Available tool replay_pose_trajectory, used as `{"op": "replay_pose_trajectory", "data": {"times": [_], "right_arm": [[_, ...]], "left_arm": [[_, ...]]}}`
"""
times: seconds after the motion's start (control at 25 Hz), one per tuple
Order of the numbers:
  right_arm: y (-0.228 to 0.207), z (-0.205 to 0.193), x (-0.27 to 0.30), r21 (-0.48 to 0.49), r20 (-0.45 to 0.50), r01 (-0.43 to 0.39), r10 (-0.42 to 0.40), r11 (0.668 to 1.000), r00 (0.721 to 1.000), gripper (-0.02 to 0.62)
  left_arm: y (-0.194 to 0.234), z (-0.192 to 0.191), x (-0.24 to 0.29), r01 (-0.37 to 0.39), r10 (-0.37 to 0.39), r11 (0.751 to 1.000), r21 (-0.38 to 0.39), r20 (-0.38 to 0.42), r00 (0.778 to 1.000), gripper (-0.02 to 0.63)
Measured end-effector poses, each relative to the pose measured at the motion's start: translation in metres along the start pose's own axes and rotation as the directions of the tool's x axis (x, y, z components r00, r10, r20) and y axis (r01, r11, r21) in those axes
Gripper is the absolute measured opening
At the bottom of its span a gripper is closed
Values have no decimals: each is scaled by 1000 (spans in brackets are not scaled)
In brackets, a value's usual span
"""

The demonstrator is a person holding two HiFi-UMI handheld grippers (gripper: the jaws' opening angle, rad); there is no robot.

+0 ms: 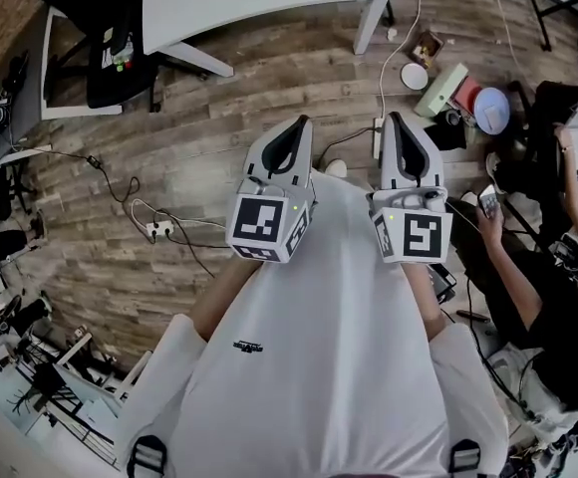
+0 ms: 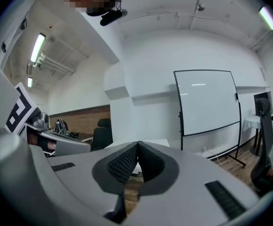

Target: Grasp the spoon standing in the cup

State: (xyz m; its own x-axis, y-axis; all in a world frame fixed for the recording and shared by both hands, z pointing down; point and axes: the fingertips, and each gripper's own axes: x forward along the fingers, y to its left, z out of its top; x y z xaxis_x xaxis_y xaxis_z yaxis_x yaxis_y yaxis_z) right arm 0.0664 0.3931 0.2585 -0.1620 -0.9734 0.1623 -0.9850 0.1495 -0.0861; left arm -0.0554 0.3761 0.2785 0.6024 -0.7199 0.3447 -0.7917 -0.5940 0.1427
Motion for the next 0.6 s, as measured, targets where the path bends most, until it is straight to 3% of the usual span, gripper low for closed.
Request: {"op": "replay_pose_trajectory", "data": {"times": [0.32, 0.6], "right_arm": [[-15, -14, 24, 74, -39, 34, -31, 997, 999, 5], [-30, -5, 99, 68, -44, 45, -42, 997, 998, 5]], "left_arm": [[21, -6, 24, -11, 10, 1000, -15, -58, 998, 9], [72, 2, 81, -18, 12, 998, -61, -103, 995, 9]]}}
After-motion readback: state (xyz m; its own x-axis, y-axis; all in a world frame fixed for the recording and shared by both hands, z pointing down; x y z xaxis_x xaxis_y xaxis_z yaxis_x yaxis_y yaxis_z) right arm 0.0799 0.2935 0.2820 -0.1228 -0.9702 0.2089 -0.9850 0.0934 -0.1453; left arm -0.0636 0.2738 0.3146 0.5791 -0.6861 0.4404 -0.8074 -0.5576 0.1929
